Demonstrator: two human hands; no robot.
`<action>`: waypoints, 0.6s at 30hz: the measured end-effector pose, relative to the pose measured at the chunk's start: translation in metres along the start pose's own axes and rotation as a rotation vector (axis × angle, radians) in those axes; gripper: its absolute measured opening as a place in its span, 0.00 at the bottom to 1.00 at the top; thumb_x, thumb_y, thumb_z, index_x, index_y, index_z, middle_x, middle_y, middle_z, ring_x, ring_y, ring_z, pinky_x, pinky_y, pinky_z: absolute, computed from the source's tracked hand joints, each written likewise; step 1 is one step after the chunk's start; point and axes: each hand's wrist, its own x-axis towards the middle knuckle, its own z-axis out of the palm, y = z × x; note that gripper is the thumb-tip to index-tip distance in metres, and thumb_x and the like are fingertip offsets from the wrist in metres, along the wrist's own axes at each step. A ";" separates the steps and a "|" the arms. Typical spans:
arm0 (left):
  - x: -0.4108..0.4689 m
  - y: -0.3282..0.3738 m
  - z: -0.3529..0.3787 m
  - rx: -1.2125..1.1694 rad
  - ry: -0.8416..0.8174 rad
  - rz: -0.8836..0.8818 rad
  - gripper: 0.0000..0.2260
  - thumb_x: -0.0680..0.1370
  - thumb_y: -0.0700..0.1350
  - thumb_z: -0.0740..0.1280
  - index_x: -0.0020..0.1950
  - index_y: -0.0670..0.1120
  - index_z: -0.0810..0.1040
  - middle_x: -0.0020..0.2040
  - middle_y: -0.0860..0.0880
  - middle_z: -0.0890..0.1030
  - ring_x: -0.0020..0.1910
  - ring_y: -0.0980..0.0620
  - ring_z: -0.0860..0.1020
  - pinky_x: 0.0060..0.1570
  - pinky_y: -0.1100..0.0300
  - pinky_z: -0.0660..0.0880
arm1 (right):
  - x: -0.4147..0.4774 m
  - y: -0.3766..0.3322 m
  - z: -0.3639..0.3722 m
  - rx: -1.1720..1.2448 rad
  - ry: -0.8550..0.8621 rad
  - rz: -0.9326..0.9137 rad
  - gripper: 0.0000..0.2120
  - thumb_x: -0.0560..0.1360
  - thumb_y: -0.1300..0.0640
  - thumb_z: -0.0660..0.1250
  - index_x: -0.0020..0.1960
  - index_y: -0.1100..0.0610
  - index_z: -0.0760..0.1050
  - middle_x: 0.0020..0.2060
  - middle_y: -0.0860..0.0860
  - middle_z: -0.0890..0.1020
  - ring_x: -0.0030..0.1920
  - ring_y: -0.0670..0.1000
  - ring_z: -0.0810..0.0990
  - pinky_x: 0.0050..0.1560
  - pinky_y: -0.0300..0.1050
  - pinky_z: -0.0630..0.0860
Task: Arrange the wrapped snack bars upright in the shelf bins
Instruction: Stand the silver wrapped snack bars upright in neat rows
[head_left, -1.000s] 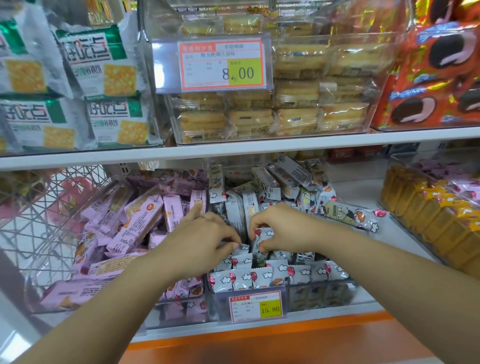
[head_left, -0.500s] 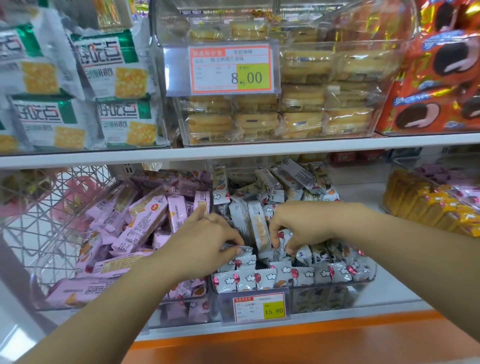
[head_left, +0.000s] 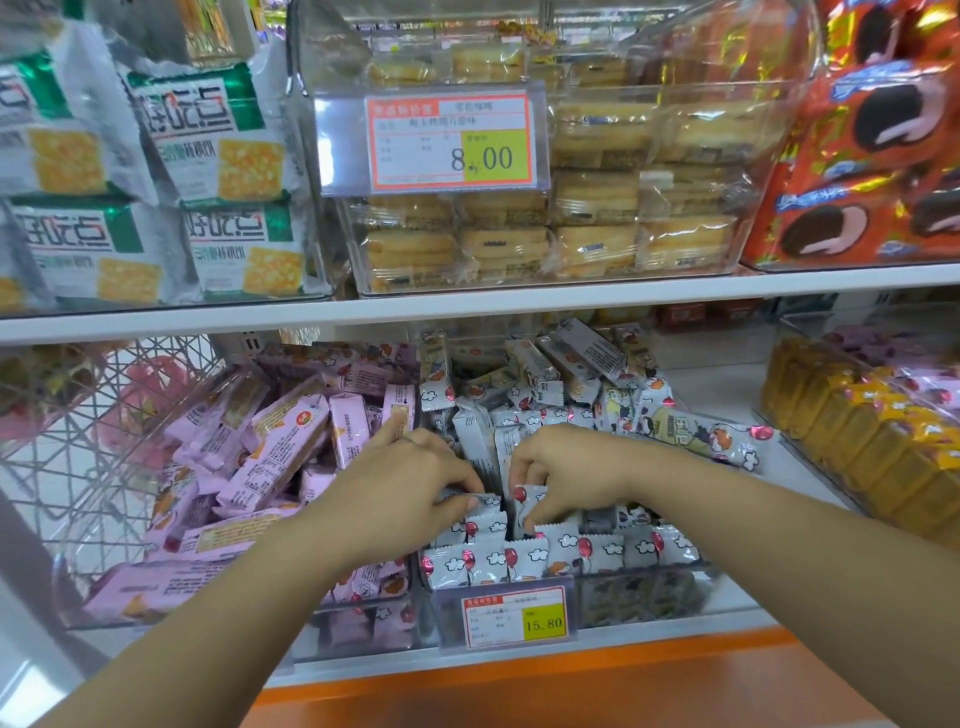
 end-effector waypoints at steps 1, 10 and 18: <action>0.000 0.000 0.000 0.005 -0.006 -0.001 0.12 0.79 0.57 0.59 0.60 0.60 0.76 0.56 0.58 0.78 0.66 0.59 0.65 0.73 0.51 0.39 | -0.001 -0.001 -0.001 0.104 -0.035 0.005 0.10 0.72 0.56 0.72 0.50 0.56 0.76 0.48 0.56 0.82 0.36 0.46 0.78 0.41 0.41 0.77; 0.005 0.018 -0.007 0.089 -0.043 0.036 0.14 0.81 0.55 0.55 0.64 0.59 0.73 0.61 0.60 0.76 0.62 0.60 0.71 0.73 0.47 0.39 | -0.011 0.002 0.000 0.332 -0.035 0.080 0.14 0.82 0.56 0.55 0.61 0.61 0.73 0.55 0.55 0.79 0.46 0.47 0.78 0.44 0.35 0.76; 0.001 0.018 -0.006 0.010 -0.119 0.071 0.13 0.81 0.53 0.56 0.63 0.62 0.73 0.61 0.64 0.74 0.64 0.63 0.68 0.73 0.44 0.39 | -0.006 0.018 -0.004 -0.129 0.294 0.148 0.23 0.77 0.52 0.65 0.69 0.55 0.67 0.63 0.53 0.75 0.60 0.51 0.75 0.59 0.43 0.71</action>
